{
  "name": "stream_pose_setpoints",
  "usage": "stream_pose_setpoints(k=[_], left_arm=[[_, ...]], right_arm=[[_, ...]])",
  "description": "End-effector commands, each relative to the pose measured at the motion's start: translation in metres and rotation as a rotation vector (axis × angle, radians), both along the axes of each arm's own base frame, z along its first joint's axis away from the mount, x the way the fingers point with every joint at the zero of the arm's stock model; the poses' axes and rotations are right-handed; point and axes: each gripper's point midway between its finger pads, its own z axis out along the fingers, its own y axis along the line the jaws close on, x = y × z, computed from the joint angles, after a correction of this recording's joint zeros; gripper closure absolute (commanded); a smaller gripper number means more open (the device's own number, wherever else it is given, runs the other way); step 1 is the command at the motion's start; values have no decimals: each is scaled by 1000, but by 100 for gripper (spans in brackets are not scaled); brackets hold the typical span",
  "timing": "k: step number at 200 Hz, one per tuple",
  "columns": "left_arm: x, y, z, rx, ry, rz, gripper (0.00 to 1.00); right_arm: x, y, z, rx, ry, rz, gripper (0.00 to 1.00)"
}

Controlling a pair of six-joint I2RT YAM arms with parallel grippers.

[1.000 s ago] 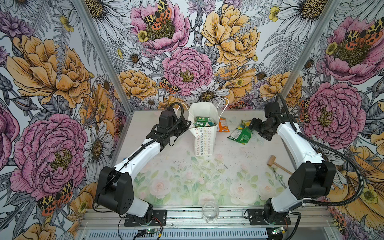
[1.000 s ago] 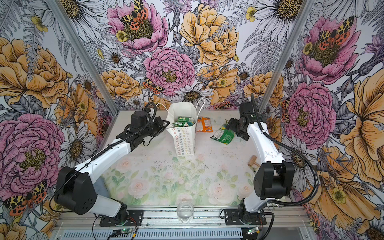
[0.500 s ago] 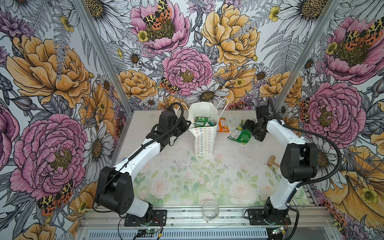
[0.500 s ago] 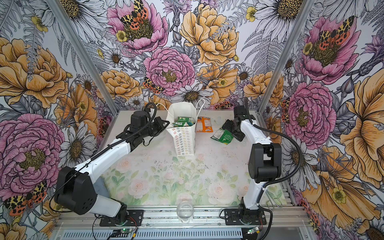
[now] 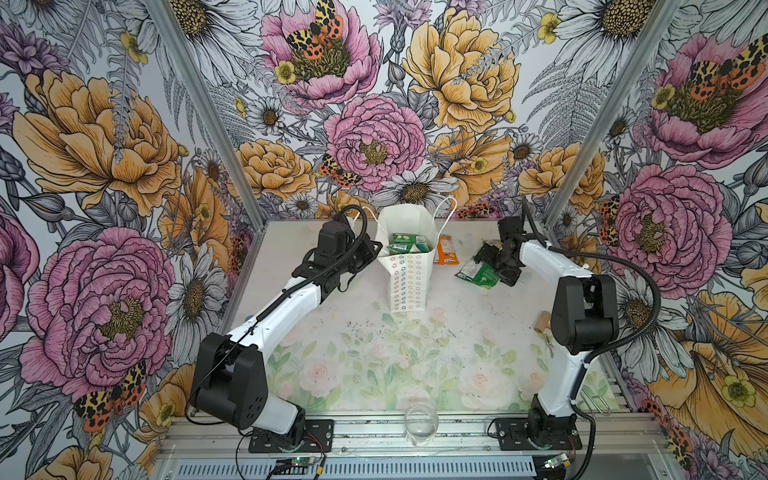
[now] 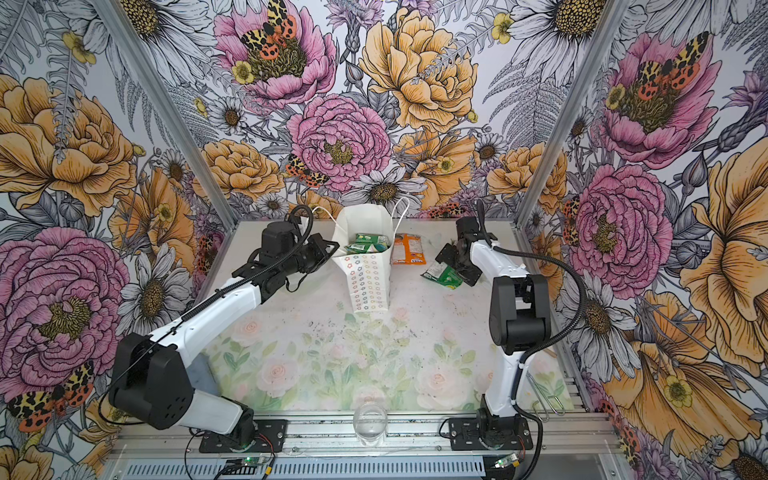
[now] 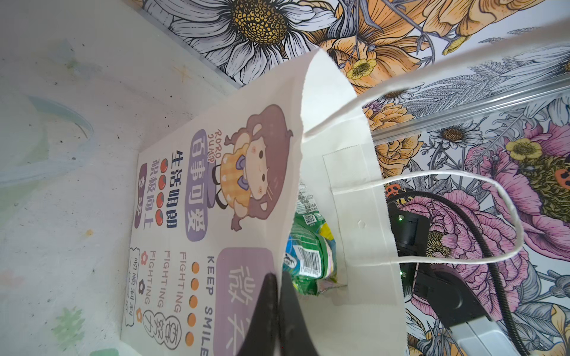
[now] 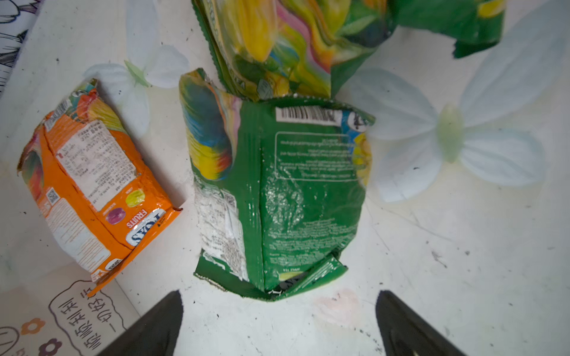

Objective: Place the snacks into the paper bag
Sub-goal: 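Close the right gripper on the top edge of the green packet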

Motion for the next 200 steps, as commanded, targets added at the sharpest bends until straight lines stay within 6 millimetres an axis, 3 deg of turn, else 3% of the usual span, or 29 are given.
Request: stream_pose_setpoints(k=[1, 65, 125, 166, 200], left_arm=[[1, -1, 16, 0, -40, 6, 100], [0, 0, 16, 3, -40, 9, 100], [1, -1, 14, 4, -35, 7, 100], [1, 0, 11, 5, -32, 8, 100], [2, 3, 10, 3, -32, 11, 100]], right_arm=[[15, -2, 3, -24, -33, -19, 0], [26, -3, -13, -47, -12, -19, 1], [23, -4, -38, -71, 41, -7, 4], [23, -3, -50, -75, 63, 3, 12], [22, -2, -54, -80, 71, 15, 25]])
